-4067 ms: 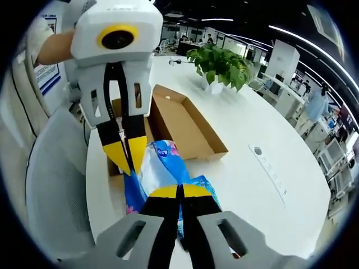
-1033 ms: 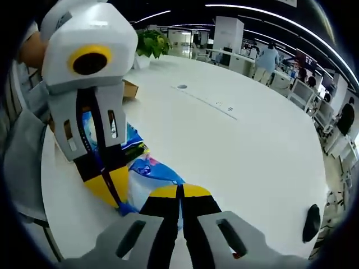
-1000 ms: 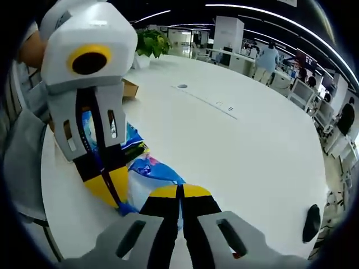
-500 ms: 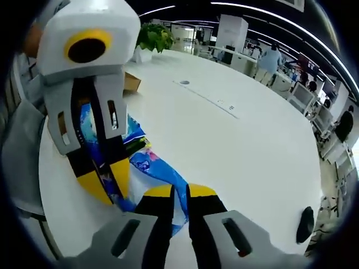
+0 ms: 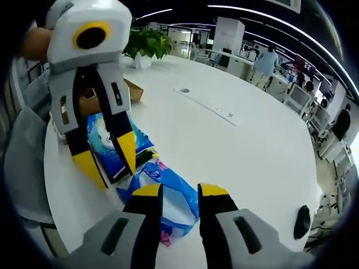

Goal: Operate the shoe box by opening the lid, removing the specified soft item, and placing it in the target area until the item is outside and the box remains undamaged.

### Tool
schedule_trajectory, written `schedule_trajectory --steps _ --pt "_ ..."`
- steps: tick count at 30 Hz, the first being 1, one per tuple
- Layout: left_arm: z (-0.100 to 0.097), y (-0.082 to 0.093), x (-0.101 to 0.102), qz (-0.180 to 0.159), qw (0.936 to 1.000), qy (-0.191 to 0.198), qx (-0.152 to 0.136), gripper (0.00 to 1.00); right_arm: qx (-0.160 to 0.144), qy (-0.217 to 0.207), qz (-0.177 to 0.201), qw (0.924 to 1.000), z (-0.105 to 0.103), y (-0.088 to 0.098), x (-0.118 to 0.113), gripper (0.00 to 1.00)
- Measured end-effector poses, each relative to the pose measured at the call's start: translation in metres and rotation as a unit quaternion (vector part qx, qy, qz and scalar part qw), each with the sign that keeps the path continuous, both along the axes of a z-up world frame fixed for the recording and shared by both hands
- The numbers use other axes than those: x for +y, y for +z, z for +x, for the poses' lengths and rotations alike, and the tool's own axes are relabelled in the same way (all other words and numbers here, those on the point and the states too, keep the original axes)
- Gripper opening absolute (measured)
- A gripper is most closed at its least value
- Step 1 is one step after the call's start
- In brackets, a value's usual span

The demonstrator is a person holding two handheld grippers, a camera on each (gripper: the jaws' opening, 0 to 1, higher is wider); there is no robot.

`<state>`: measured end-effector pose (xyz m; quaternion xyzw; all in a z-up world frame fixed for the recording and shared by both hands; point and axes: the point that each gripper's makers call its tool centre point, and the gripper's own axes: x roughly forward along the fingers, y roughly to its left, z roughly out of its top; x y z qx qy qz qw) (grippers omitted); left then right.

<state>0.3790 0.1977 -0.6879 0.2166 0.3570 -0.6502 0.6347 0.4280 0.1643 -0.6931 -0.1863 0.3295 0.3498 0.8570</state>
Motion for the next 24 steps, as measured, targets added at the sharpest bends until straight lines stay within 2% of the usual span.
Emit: schedule_trajectory --steps 9,13,16,19,24 --pt "-0.007 0.023 0.041 -0.011 0.9998 0.016 -0.006 0.25 -0.01 -0.006 0.01 0.9999 -0.012 0.019 0.009 0.35" --pt "-0.009 0.034 0.055 -0.025 0.999 0.033 -0.016 0.29 -0.017 -0.006 0.014 0.9997 -0.019 0.028 0.014 0.39" --pt "-0.01 0.044 0.064 -0.036 0.9979 0.046 -0.029 0.31 -0.01 -0.016 0.019 0.9996 -0.025 0.034 0.017 0.45" --pt "-0.013 0.051 0.071 -0.044 0.997 0.051 -0.037 0.33 -0.02 -0.013 0.016 0.9996 -0.033 0.042 0.021 0.46" --pt "-0.016 0.062 0.089 -0.053 0.9948 0.069 -0.053 0.4 -0.019 -0.012 0.016 0.9996 -0.043 0.05 0.027 0.52"
